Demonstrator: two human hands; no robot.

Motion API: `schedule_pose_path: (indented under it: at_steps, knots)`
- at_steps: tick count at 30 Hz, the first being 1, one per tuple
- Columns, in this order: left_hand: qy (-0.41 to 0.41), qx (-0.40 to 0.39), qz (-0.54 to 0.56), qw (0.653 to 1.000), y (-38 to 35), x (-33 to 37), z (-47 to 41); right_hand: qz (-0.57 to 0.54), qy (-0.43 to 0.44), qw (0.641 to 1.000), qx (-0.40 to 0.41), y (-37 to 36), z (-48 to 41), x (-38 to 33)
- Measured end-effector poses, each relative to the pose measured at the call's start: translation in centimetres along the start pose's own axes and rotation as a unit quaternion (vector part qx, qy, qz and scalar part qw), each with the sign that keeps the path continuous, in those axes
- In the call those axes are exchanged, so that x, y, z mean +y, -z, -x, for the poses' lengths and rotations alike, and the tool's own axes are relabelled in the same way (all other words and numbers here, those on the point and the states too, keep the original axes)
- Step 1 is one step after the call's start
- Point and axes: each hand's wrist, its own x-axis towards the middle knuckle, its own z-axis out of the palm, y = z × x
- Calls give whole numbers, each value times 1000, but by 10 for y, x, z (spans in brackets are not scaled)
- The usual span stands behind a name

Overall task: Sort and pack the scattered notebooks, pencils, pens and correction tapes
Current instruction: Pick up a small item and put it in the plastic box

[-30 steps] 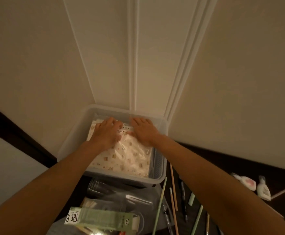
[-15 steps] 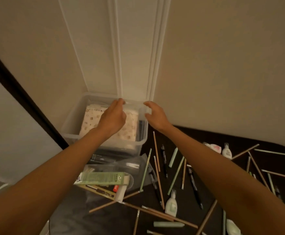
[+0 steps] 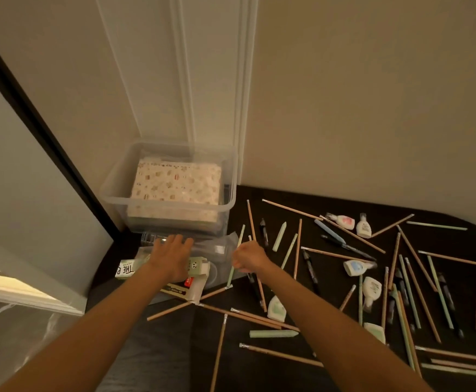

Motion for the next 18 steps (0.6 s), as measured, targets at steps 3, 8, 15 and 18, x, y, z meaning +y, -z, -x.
schedule_pose_path:
  at_steps: [3, 8, 15, 18]
  knots:
    - [3, 22, -12, 1000, -17, -4, -8, -16, -2, 999, -32, -24, -6, 1]
    - [-10, 93, 24, 995, -26, -8, -21, -116, -4, 991, -61, -41, -15, -6]
    - [-54, 216, 109, 969, -14, 17, -12, -234, 86, 967, -47, -18, -9, 4]
    - [-83, 273, 123, 951, -5, 44, -9, -257, 173, 949, -54, 0, 0, 22]
